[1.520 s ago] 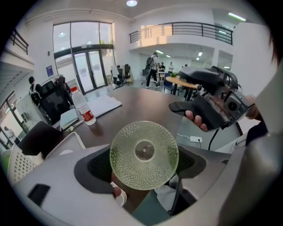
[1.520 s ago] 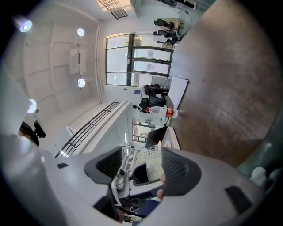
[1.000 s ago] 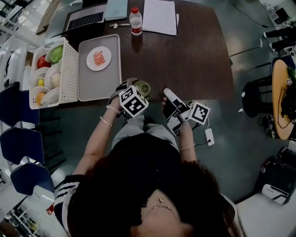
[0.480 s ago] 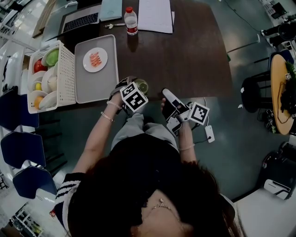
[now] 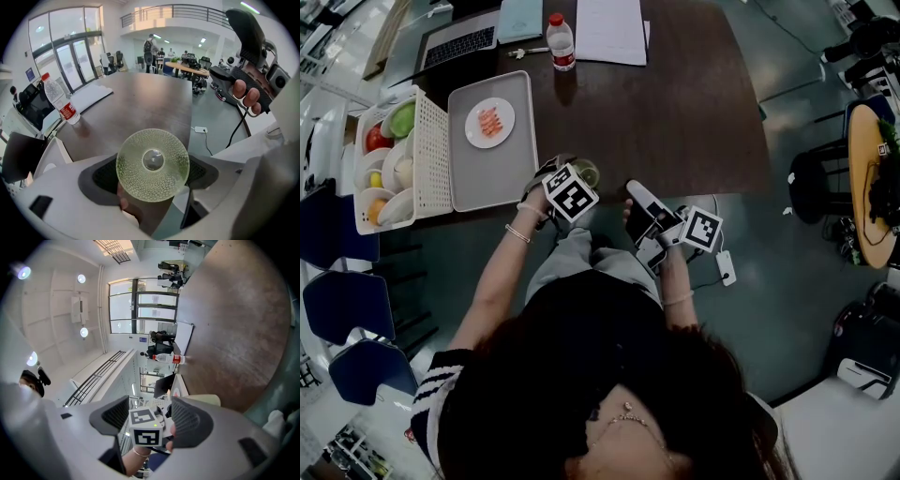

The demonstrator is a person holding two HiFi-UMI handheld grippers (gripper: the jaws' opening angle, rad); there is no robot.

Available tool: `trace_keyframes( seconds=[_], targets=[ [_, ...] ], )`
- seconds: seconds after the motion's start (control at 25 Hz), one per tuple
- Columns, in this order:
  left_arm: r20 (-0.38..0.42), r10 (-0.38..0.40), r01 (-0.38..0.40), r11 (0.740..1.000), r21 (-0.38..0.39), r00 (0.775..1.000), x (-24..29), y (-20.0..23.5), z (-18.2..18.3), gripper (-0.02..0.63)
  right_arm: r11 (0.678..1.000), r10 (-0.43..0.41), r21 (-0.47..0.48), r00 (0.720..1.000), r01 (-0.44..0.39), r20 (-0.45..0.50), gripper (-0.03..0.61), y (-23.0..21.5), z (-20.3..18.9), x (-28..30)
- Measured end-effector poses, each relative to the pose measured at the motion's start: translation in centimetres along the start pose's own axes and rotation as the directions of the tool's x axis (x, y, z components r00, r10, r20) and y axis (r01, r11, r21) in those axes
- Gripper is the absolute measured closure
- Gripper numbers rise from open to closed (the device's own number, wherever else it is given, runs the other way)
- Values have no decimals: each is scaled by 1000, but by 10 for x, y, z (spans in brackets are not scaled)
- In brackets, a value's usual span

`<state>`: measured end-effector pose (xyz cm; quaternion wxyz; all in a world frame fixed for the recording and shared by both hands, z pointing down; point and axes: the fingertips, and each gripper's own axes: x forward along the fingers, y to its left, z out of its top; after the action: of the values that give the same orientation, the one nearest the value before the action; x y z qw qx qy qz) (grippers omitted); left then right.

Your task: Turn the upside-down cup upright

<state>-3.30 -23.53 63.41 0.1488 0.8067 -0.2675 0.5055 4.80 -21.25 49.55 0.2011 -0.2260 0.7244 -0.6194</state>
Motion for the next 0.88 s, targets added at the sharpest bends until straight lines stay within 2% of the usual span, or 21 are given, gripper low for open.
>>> trace_keyframes(
  seconds=[0.56,0.88],
  targets=[
    [95,17,-14,1000,-26,995,6,1,11,209,1000,11,10,1000,-12,17,282,0,2,-2],
    [133,98,-96,995,-23,986,4,10,11,209,1000,24,17,1000,-24,18,282,1,0,-3]
  ],
)
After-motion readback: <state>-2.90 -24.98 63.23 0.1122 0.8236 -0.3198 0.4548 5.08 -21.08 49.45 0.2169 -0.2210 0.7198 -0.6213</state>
